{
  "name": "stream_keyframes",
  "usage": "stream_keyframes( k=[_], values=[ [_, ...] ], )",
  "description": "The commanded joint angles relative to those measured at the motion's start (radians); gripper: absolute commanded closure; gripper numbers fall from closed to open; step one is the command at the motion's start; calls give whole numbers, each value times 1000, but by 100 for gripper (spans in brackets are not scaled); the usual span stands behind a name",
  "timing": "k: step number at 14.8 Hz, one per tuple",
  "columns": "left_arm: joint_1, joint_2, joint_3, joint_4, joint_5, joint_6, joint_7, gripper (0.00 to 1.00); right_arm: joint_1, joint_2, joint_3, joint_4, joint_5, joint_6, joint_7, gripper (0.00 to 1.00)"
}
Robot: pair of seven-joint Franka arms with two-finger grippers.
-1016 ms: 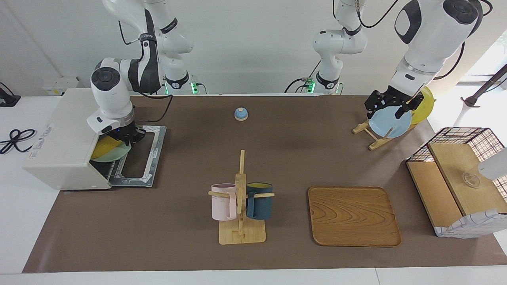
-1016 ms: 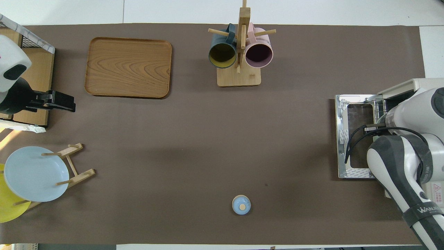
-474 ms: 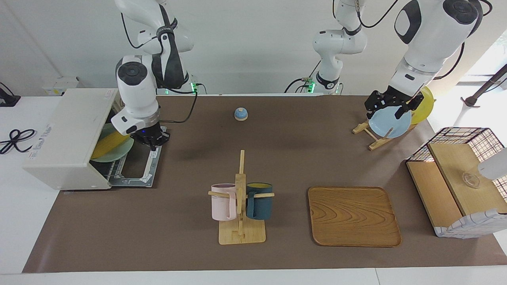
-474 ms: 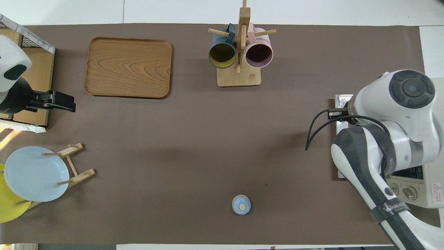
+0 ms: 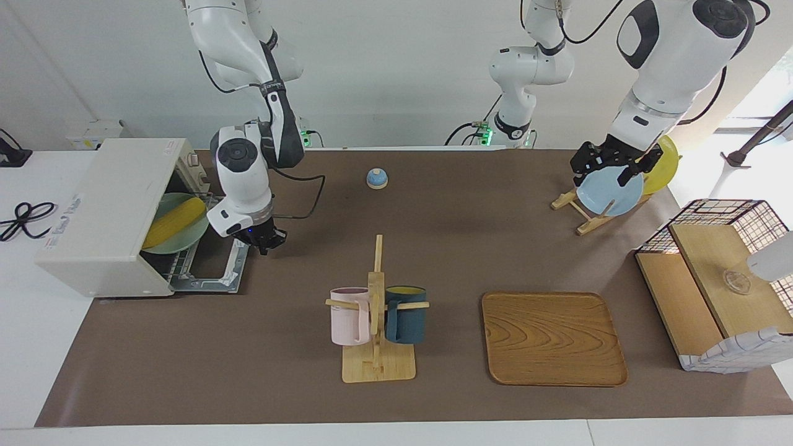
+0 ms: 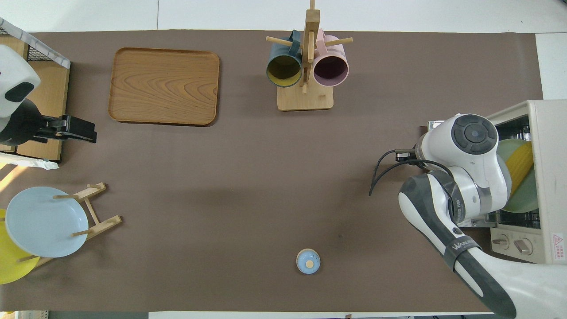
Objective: Put corn in oven
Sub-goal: 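Release the plate inside the oven and withdraw the right gripper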
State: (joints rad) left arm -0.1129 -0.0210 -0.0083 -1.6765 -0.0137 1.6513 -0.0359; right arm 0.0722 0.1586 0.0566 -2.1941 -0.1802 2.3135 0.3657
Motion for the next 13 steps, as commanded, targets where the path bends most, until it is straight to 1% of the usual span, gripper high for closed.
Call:
stream_keyframes(
  k=[1,5,10,13],
  values=[
    [-7,-7,7,8,6,-19,5,0,-15,-7,0,-15,2,6,10,100],
    [-7,-7,7,8,6,-19,5,0,-40,-16,0,-47,-10,4,7,100],
    [-7,-7,7,8,6,-19,5,0,-57,-17,-1,-50,-39,-5,3,100],
    [-7,-7,7,8,6,-19,5,0,-58,-17,-1,-35,-93,-49,1,100]
  ],
)
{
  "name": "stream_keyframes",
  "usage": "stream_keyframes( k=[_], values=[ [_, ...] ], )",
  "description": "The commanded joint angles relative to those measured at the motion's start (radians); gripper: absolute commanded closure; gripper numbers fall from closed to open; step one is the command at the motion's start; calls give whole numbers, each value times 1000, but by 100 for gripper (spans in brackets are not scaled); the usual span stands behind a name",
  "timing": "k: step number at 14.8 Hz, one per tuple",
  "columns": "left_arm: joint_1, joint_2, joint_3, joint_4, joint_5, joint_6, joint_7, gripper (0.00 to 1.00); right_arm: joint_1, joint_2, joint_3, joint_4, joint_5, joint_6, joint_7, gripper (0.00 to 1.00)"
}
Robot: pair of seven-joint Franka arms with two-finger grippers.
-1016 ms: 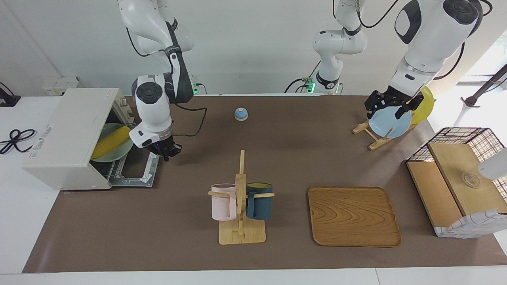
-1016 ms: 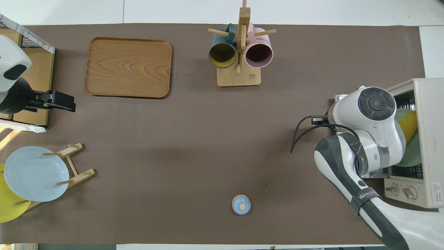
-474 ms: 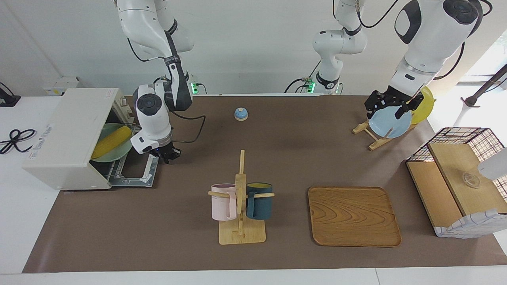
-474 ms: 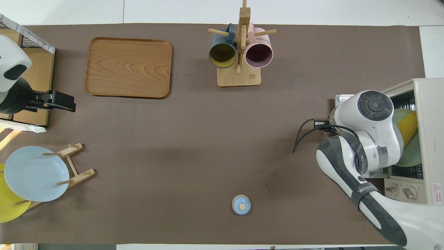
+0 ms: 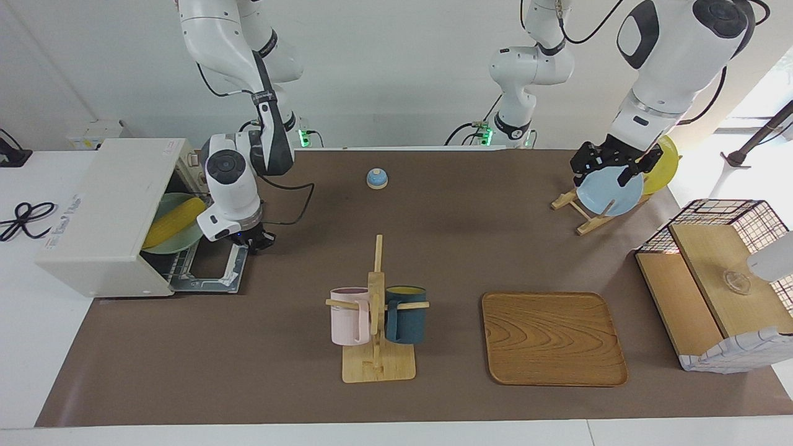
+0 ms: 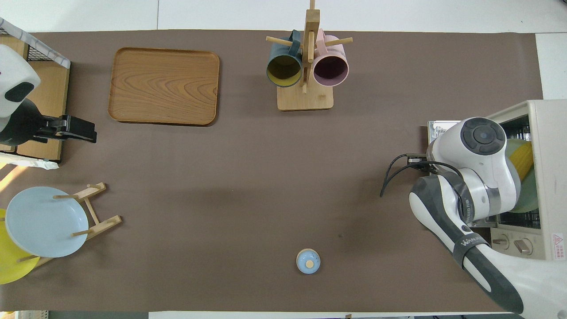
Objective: Put corn in oven
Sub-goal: 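Release the plate inside the oven and withdraw the right gripper, then push the oven door shut with the right gripper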
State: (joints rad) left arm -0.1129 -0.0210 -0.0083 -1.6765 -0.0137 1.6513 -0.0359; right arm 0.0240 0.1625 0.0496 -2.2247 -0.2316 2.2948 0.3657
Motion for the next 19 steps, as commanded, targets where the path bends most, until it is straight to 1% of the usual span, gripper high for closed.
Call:
stream_keyframes(
  k=[1,3,6,9,13,19],
  values=[
    [-7,-7,7,8,6,-19,5,0,-16,-23,4,11,-61,-52,-7,100],
    [-7,-7,7,8,6,-19,5,0,-24,-37,4,52,-80,-122,-39,100],
    [-7,-7,7,8,6,-19,5,0,-47,-52,4,141,-80,-245,-135,100],
    [-7,-7,7,8,6,-19,5,0,-62,-81,3,195,-78,-322,-198,100],
    [-7,-7,7,8,6,-19,5,0,-114,-112,3,201,-75,-351,-284,100],
    [-7,-7,7,8,6,-19,5,0,-160,-170,1,204,-61,-400,-387,100]
  ],
)
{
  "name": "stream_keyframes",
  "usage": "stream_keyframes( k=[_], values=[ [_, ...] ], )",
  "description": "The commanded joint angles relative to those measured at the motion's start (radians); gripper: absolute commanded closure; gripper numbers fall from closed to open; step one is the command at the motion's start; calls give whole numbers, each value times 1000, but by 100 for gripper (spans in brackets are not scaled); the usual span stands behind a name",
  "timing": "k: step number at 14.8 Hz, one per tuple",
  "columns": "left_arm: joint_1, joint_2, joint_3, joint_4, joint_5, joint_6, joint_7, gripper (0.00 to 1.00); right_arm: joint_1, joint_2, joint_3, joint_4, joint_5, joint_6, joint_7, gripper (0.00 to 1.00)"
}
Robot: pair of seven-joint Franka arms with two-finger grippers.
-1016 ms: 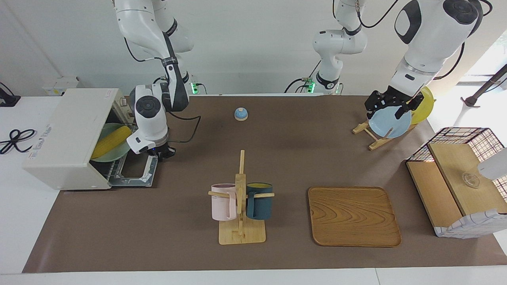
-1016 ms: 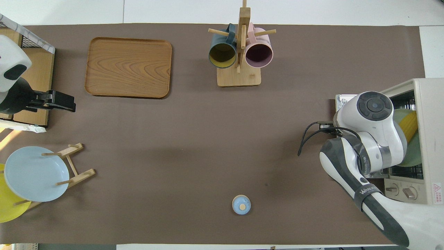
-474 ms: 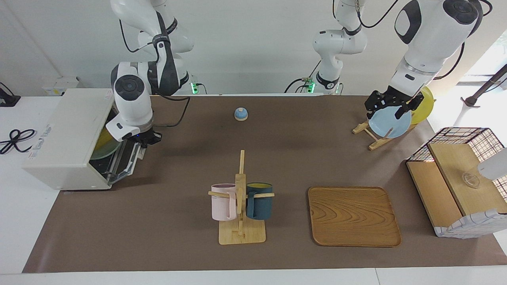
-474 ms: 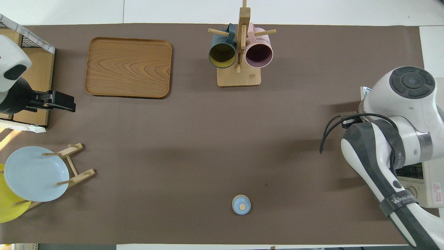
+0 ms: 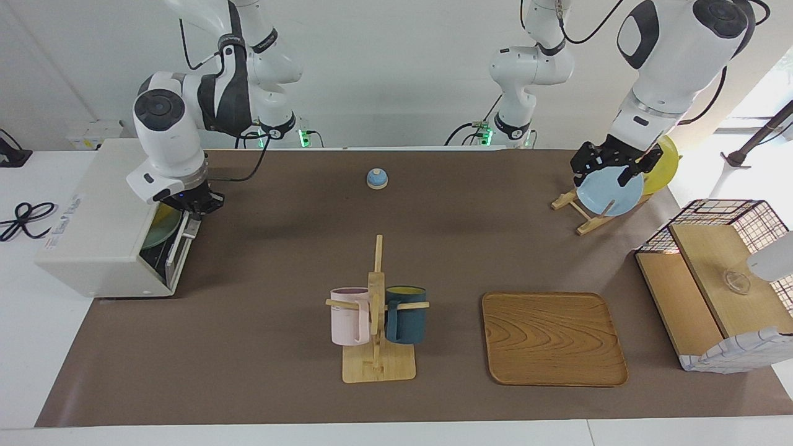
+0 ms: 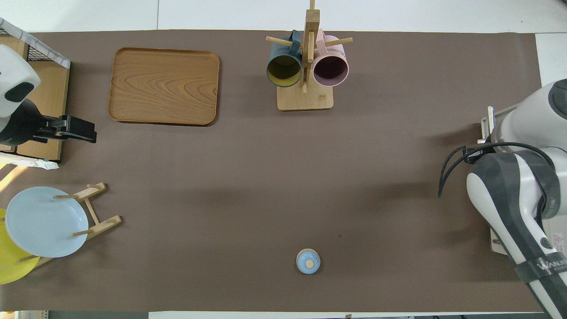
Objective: Put corn in oven
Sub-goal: 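Push the oven door shut with the right gripper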
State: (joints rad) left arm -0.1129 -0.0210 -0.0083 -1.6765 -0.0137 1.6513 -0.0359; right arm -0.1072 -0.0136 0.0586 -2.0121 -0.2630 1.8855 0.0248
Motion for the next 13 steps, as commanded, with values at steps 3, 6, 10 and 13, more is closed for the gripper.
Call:
stream_keyframes(
  k=[3,6,10,13],
  values=[
    [-7,-7,7,8,6,-19,5,0,-29,-15,-8,-7,-30,-20,-62,100],
    [-7,-7,7,8,6,-19,5,0,-29,-35,-8,-7,-30,-39,-74,100],
    [-7,-7,7,8,6,-19,5,0,-55,-49,-13,-7,-18,-55,-137,100],
    [-7,-7,7,8,6,-19,5,0,-55,-57,-23,-5,-5,-62,-163,100]
  ],
)
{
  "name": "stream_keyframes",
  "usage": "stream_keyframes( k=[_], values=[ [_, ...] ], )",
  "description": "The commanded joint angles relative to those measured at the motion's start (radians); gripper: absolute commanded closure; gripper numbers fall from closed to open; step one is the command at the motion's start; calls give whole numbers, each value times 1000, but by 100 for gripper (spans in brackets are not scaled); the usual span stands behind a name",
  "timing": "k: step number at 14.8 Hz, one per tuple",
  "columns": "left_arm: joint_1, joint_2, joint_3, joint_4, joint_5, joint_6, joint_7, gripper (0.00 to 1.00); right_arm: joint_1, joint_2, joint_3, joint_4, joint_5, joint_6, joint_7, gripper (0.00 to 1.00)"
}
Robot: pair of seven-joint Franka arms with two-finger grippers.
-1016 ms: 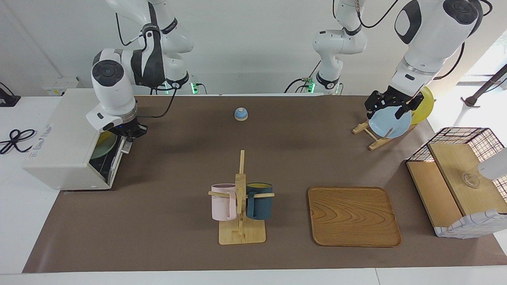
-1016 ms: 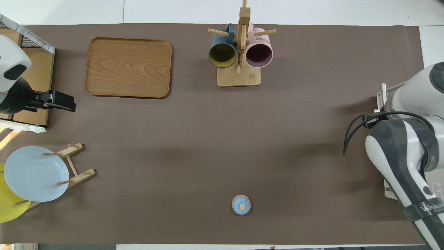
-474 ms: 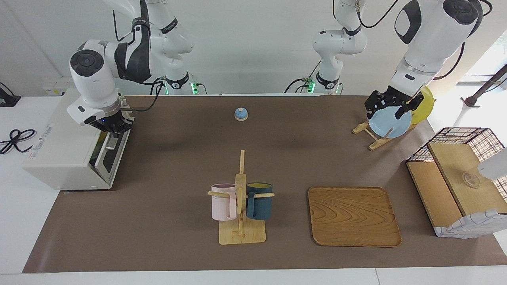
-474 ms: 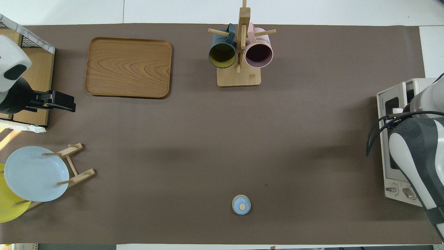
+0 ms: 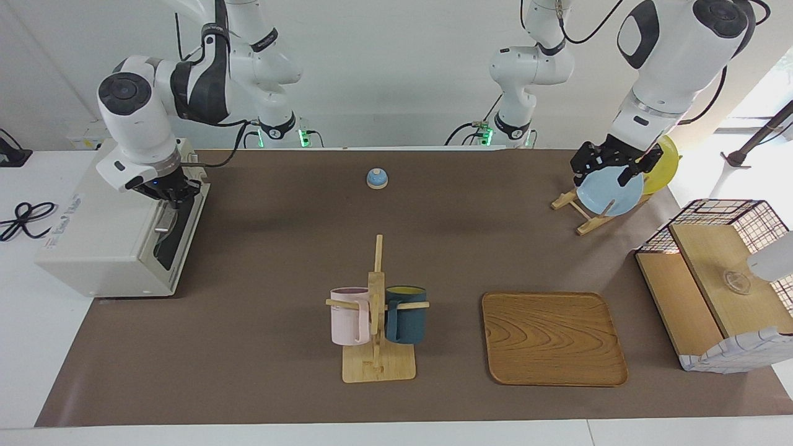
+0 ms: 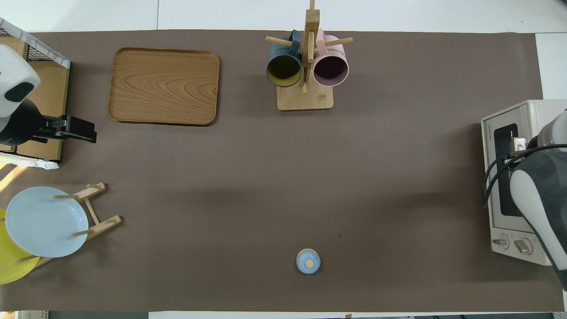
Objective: Put corn in oven
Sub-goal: 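Push the oven door shut with the right gripper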
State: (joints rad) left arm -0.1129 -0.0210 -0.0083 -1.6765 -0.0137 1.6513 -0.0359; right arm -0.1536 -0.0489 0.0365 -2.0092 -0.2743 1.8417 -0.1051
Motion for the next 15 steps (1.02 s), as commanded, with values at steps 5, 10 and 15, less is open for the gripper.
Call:
stream_keyframes(
  k=[5,10,15],
  values=[
    [-7,-7,7,8,6,-19,5,0,6,-25,6,130,118,-159,-31,100],
    [-7,-7,7,8,6,-19,5,0,51,-11,22,240,171,-261,-18,72],
    [-7,-7,7,8,6,-19,5,0,52,30,29,342,236,-325,-18,0]
  ],
)
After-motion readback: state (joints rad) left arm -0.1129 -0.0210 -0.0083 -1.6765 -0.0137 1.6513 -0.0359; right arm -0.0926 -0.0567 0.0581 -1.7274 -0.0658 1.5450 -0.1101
